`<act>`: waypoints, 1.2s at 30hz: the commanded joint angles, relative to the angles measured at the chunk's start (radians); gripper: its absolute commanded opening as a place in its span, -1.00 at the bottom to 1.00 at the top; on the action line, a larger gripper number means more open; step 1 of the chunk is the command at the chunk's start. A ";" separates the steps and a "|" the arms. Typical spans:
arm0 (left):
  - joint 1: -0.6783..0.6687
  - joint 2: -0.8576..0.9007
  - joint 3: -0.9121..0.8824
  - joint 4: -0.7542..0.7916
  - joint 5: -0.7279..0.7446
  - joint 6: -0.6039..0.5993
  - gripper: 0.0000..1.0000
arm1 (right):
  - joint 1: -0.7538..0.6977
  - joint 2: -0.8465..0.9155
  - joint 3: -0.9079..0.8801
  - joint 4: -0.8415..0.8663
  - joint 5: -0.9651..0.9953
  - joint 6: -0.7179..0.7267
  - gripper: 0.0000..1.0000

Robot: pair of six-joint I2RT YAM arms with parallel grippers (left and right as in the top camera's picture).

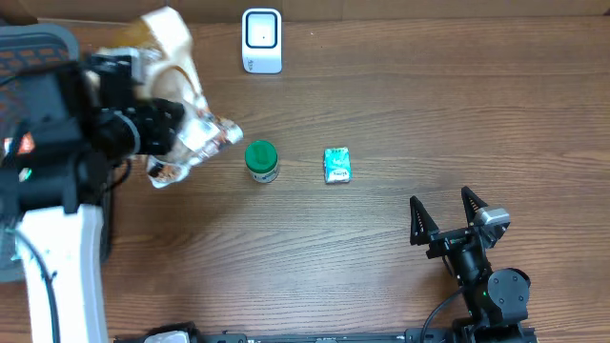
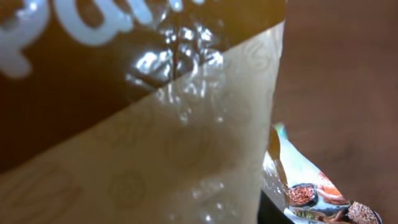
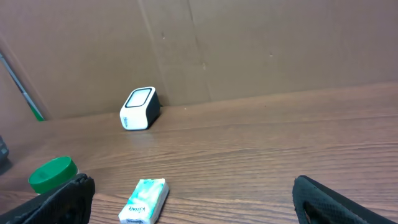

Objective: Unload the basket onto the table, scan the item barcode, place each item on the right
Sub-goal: 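Lift the brown bag out of the basket toward the table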

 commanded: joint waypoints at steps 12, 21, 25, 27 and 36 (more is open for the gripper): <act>-0.028 0.360 0.013 -0.188 -0.055 0.370 -0.92 | -0.008 -0.011 -0.010 0.005 0.002 -0.001 1.00; -0.029 0.549 0.013 -0.172 -0.108 0.394 -0.92 | -0.008 -0.011 -0.010 0.005 0.002 -0.001 1.00; -0.029 0.606 0.012 -0.153 -0.141 0.394 -0.92 | -0.008 -0.011 -0.010 0.005 0.002 -0.001 1.00; -0.029 0.623 0.012 -0.139 -0.140 0.393 -0.91 | -0.008 -0.011 -0.010 0.005 0.002 -0.001 1.00; -0.084 0.635 -0.027 -0.038 -0.099 0.363 -0.91 | -0.008 -0.011 -0.010 0.005 0.002 -0.001 1.00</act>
